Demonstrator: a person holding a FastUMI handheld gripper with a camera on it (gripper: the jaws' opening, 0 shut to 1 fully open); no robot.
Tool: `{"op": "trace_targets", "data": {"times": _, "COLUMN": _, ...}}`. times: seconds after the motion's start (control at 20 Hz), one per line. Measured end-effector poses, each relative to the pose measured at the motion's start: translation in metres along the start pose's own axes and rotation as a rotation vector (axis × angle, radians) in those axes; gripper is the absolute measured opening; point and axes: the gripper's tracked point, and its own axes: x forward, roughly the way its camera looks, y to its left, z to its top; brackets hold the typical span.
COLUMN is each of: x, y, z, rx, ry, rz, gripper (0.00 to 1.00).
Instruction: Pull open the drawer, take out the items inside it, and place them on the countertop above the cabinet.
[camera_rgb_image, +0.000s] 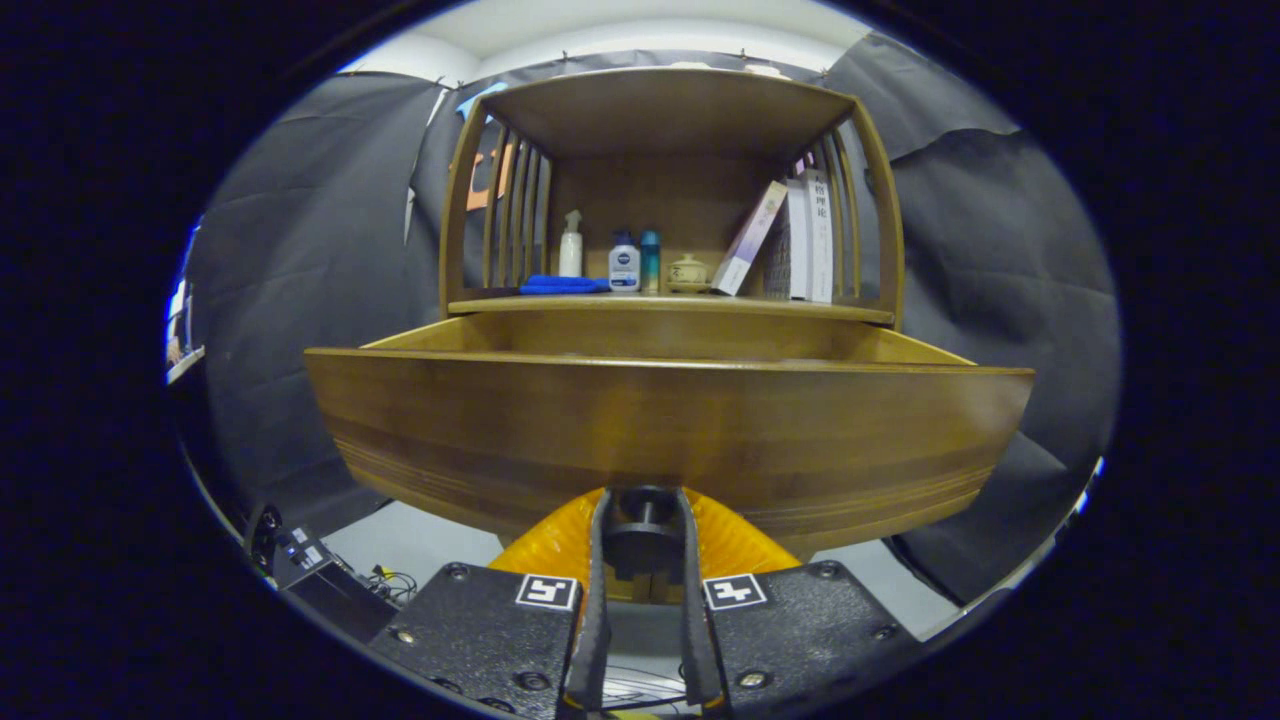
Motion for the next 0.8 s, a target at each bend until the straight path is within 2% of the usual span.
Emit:
{"op": "trace_targets", "data": {"times": 0.55, "x": -0.019, "y": 0.0, "z": -0.009, "rx": -0.036, "ry": 0.045, "rz": 0.028, "gripper": 0.33}}
{"op": "trace_targets", "data": {"times": 0.8, "x": -0.021, "y": 0.001, "z": -0.01, "rx": -0.063, "ry": 0.096, "rz": 0.029, "gripper": 0.39}}
